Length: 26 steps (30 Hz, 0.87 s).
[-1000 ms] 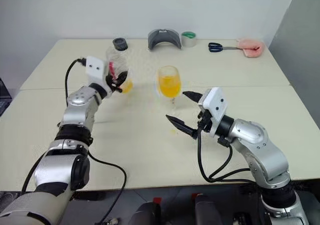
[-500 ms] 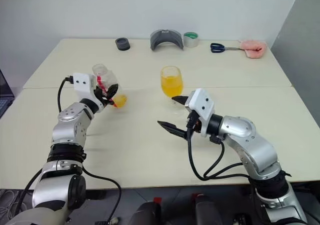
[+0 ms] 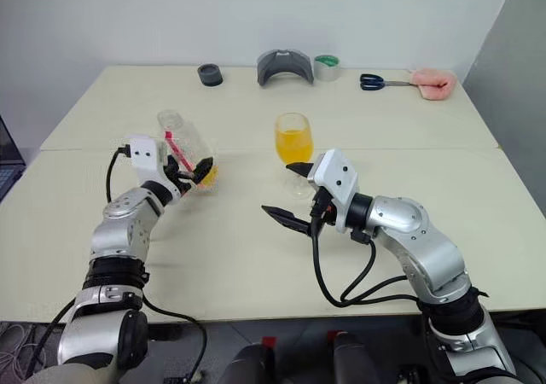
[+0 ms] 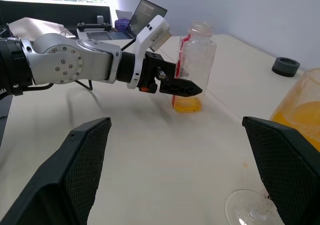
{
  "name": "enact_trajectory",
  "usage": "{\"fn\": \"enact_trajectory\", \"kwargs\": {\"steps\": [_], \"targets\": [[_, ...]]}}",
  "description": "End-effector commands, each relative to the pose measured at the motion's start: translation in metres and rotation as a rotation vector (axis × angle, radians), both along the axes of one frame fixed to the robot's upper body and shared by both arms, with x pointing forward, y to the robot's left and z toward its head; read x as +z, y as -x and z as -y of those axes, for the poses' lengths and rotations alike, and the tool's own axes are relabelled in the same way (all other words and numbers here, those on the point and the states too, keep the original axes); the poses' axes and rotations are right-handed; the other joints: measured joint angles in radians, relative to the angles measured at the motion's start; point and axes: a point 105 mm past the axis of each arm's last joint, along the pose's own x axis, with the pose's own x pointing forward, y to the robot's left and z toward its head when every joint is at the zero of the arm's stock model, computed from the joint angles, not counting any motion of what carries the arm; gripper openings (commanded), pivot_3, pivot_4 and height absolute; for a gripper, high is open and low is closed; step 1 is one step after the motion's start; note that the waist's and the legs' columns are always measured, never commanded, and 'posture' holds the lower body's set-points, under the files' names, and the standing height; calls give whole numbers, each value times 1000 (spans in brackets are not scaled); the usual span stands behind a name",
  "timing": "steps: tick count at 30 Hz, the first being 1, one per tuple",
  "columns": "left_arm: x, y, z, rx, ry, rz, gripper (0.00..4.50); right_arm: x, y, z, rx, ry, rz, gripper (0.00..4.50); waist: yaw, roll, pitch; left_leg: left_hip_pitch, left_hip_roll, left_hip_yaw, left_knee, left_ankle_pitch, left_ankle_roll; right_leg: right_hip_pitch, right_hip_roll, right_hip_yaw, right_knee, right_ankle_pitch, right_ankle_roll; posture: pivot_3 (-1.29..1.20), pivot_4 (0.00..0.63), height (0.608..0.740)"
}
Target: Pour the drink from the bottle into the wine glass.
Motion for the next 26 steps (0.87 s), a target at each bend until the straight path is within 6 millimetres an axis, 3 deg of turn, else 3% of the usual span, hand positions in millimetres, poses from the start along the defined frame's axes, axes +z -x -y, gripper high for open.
{"fn": "enact_trajectory", "kwargs": {"steps": [1,8,15,20,26], "targets": [[20,2,2,-2,-58,81,4472,8,3,0,5,-6,55,4500,1,0,0,0,0,0,0,0,0,0,0,0,0,0,0,0,150,740],[5,27,7,-21,-108,104,4472,-26,-6,19,-124,40,106,4500,3,-1,-1,0,1,1,-1,0,0,0,-1,1,0,0,0,0,150,740],[-12,65,11,1,-97,41,4472,-44,-21,55,-473,-169,83,4500,5,-1,-1,1,2,1,-1,0,0,0,-1,1,0,0,0,0,150,740],[-18,85,9,96,-72,52,4472,-78,-19,91,-775,-267,52,4500,12,-2,-2,1,3,1,-2,-1,0,1,-1,2,-1,0,0,0,150,740],[-17,93,15,91,-64,95,4472,-87,-14,91,-801,-269,54,4500,12,-1,-2,4,2,3,-2,-1,0,2,1,3,-1,0,0,0,150,740]]}}
